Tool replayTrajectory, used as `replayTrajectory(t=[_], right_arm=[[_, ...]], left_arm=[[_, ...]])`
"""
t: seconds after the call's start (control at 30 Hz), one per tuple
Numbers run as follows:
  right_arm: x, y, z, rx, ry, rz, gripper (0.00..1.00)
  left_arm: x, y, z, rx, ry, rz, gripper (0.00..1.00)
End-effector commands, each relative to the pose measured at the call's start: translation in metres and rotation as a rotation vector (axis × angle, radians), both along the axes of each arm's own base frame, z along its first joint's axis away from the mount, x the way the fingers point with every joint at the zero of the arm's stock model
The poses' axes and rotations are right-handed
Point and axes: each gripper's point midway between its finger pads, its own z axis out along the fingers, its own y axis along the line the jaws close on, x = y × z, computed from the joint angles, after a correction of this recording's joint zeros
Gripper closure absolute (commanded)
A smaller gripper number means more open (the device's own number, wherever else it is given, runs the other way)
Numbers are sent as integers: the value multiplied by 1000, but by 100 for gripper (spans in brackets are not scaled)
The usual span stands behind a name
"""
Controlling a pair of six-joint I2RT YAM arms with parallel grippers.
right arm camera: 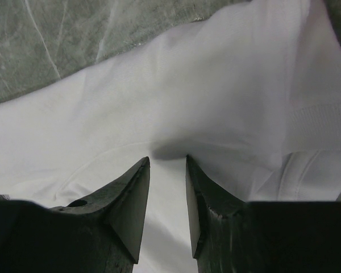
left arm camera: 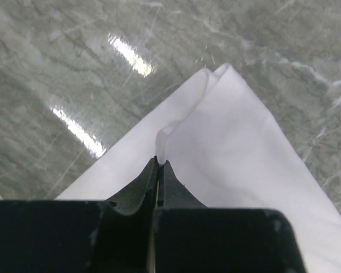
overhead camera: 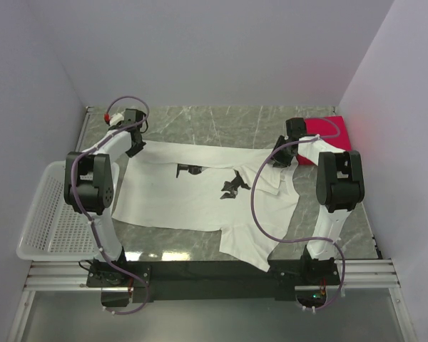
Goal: Fold and stack the t-shirts
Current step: Fold the tshirt
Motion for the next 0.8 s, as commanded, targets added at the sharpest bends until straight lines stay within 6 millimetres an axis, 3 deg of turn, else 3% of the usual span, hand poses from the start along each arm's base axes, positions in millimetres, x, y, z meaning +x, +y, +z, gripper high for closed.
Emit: replayTrajectory(t=[0.0, 0.17, 0.23, 0.27, 0.33, 0.4, 0.53, 0.6, 0.63, 0.67, 0.77], right_arm=[[-4, -4, 10, -5, -11, 2, 61], [-3, -6, 11, -14, -14, -2, 61], [-3, -6, 12, -18, -18, 1, 61], [-2, -6, 14, -19, -23, 2, 61], [0, -6, 17, -21, -36, 7, 61], [1, -6, 16, -22, -39, 5, 61], [5, -5, 17, -6, -44, 2, 61], [8, -4, 18, 1, -47, -1, 61], [9, -4, 18, 2, -47, -4, 61], [10, -5, 19, 1, -51, -7, 61], [11, -5, 21, 0, -54, -5, 61]], left_arm=[[-11, -11, 11, -67, -24, 12, 95], [-30, 0, -7, -55, 29, 80, 90], [-30, 4, -7, -60, 31, 91, 81], [-27, 4, -2, -66, 17, 85, 76], [-22, 9, 6, -67, -5, 78, 55], [-7, 10, 24, -83, -71, 49, 42], [22, 9, 47, -112, -137, -13, 44], [32, 6, 42, -117, -125, -42, 48], [42, 5, 49, -112, -140, -60, 50], [43, 5, 38, -115, -111, -64, 53], [52, 2, 35, -128, -99, -86, 57]])
